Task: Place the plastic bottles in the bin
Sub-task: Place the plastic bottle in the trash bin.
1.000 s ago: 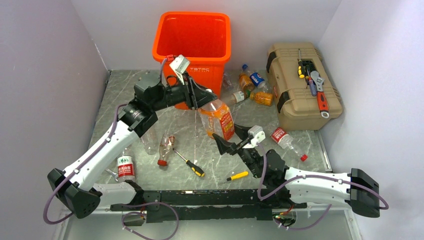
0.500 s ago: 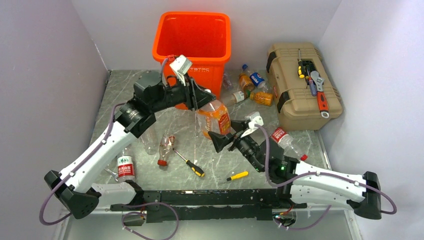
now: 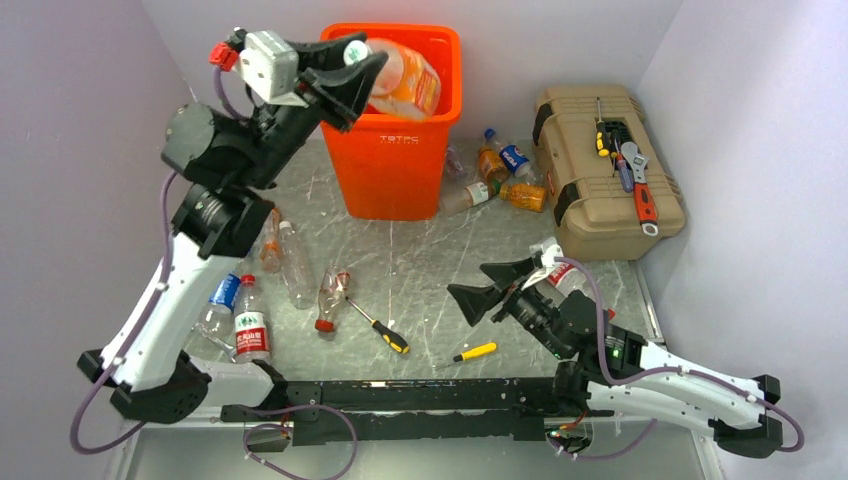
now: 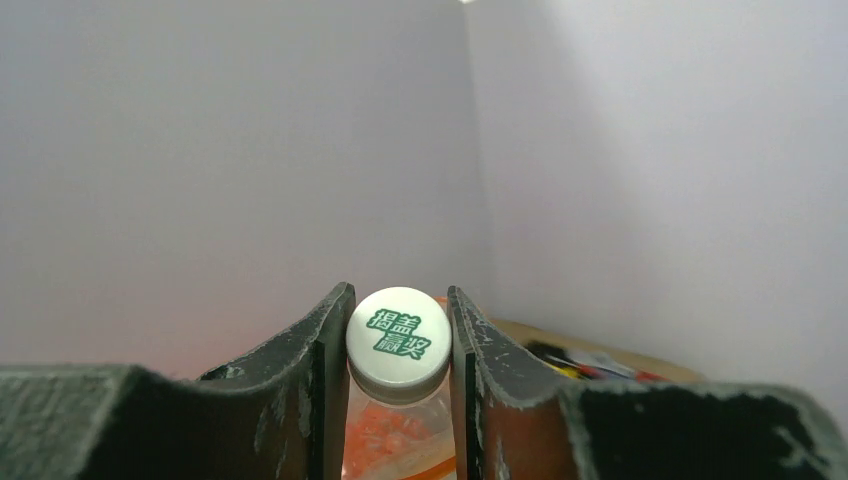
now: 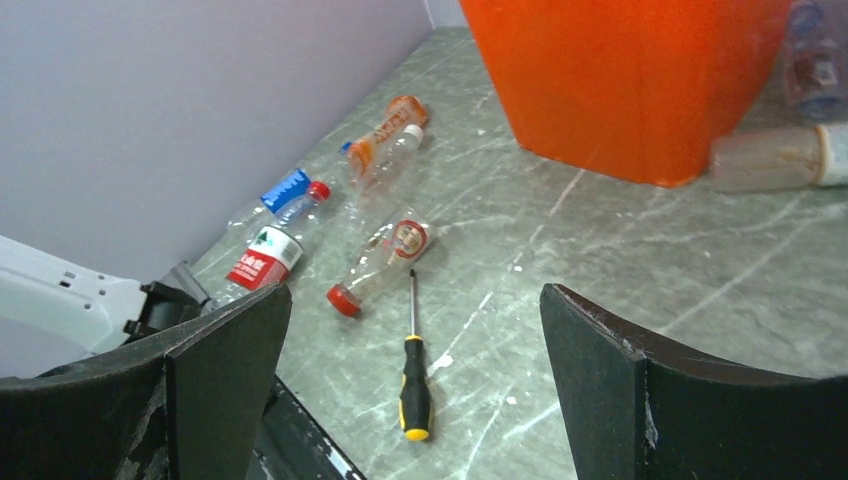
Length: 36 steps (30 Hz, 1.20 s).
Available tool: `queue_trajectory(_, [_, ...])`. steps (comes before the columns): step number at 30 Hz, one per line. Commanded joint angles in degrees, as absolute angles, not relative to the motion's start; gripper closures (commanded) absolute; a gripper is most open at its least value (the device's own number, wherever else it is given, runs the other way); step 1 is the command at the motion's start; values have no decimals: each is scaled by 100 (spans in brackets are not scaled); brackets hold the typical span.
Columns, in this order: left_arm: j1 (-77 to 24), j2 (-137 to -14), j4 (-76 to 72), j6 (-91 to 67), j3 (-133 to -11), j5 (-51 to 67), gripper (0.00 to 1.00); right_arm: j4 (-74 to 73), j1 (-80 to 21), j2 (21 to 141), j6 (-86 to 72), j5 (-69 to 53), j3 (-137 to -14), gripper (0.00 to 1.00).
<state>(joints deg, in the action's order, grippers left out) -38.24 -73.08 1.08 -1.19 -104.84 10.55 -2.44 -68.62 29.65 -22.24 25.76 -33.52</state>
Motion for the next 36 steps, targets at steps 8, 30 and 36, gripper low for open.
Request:
queue_trajectory(8, [-3513, -9419, -1679, 2426, -11417, 991, 100, -683, -6873, 1908, -3139, 3431, -2116, 1])
queue_trajectory(30, [-2558, -11449, -223, 845, -12574, 526, 50, -1330, -6873, 2082, -3197, 4118, -2150, 0])
queue_trajectory(36, [-2564, -10945, -301, 782, -12530, 480, 1, -1320, -6873, 2324, -3113, 4236, -2334, 0])
